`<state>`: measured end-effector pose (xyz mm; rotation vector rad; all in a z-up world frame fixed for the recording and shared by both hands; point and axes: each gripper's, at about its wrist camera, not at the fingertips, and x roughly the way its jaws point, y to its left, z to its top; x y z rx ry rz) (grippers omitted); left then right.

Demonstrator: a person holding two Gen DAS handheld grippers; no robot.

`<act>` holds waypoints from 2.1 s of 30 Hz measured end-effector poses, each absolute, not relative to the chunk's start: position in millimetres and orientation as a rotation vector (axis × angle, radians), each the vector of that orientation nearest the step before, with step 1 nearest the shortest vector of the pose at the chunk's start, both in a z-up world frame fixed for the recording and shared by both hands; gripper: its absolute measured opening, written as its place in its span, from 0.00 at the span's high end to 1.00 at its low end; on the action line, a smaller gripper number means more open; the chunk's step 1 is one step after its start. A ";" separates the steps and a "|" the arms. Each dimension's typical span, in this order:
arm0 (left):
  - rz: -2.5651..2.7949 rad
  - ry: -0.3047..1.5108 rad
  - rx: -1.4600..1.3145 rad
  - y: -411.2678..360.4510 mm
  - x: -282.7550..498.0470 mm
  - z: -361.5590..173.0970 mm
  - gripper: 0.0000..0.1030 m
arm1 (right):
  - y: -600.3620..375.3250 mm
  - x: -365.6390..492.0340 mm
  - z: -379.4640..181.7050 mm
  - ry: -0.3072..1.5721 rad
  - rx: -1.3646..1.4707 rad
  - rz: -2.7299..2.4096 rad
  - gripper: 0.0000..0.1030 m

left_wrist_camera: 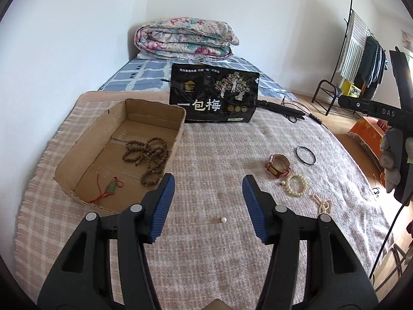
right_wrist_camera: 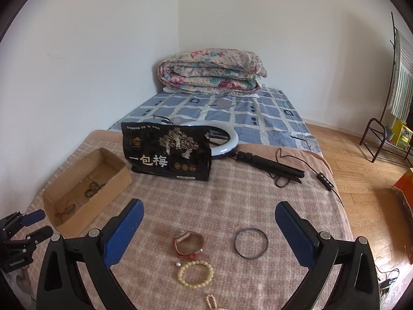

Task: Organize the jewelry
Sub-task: 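Grasp the loose white pearl with the left tool while the right tool grasps the cream bead bracelet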

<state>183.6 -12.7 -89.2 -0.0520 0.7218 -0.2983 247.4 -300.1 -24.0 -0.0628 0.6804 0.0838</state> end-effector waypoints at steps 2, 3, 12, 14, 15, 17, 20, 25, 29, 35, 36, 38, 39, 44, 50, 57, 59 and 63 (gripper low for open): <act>-0.314 0.736 -0.045 -22.2 182.2 -96.3 0.46 | -313.3 244.6 -34.9 0.701 -0.069 0.061 0.00; -0.318 0.745 -0.043 -25.8 182.0 -100.2 0.46 | -319.2 243.5 -40.7 0.710 -0.075 0.050 0.00; -0.329 0.822 -0.031 -47.4 186.1 -137.9 0.56 | -349.2 243.0 -93.3 0.819 -0.089 0.047 0.11; -0.331 0.834 -0.028 -49.0 188.1 -145.5 0.57 | -349.7 245.2 -105.9 0.847 -0.082 0.062 0.16; -0.335 0.840 -0.027 -49.7 188.6 -149.0 0.57 | -349.9 246.4 -111.9 0.861 -0.078 0.073 0.17; -0.341 0.846 -0.025 -49.1 188.5 -155.2 0.58 | -348.3 247.9 -124.2 0.893 -0.071 0.099 0.24; -0.350 0.869 -0.021 -51.1 191.3 -166.3 0.66 | -345.3 250.3 -143.9 0.940 -0.060 0.136 0.34; -0.352 0.905 -0.021 -53.3 200.4 -183.1 0.75 | -339.9 254.8 -169.8 1.000 -0.034 0.180 0.49; -0.347 0.912 -0.014 -54.8 207.2 -190.6 0.75 | -336.6 259.3 -181.1 1.022 -0.026 0.201 0.58; -0.346 0.932 -0.002 -57.2 213.8 -199.5 0.81 | -333.7 264.5 -188.3 1.045 -0.017 0.224 0.65; -0.346 0.936 -0.003 -57.2 214.4 -201.3 0.81 | -332.9 264.9 -189.2 1.047 -0.017 0.227 0.65; -0.344 0.937 -0.003 -57.5 214.2 -203.7 0.81 | -330.8 266.8 -191.1 1.052 -0.015 0.234 0.66; -0.343 0.936 -0.002 -57.7 213.9 -204.3 0.81 | -330.0 267.2 -192.2 1.056 -0.016 0.236 0.67; -0.342 0.934 0.004 -58.4 214.1 -205.5 0.88 | -326.8 270.0 -198.6 1.073 -0.025 0.234 0.68; -0.340 0.934 0.004 -57.9 214.3 -205.6 0.91 | -320.6 273.0 -199.7 1.076 -0.053 0.235 0.78; -0.342 0.932 -0.003 -57.1 214.5 -204.7 0.91 | -305.7 272.7 -201.7 1.079 -0.123 0.239 0.92; -0.342 0.931 -0.005 -56.5 214.4 -203.7 0.91 | -305.7 271.7 -200.2 1.072 -0.117 0.238 0.94; -0.343 0.928 -0.007 -55.9 212.3 -201.5 0.91 | -310.8 268.1 -196.7 1.061 -0.071 0.243 0.95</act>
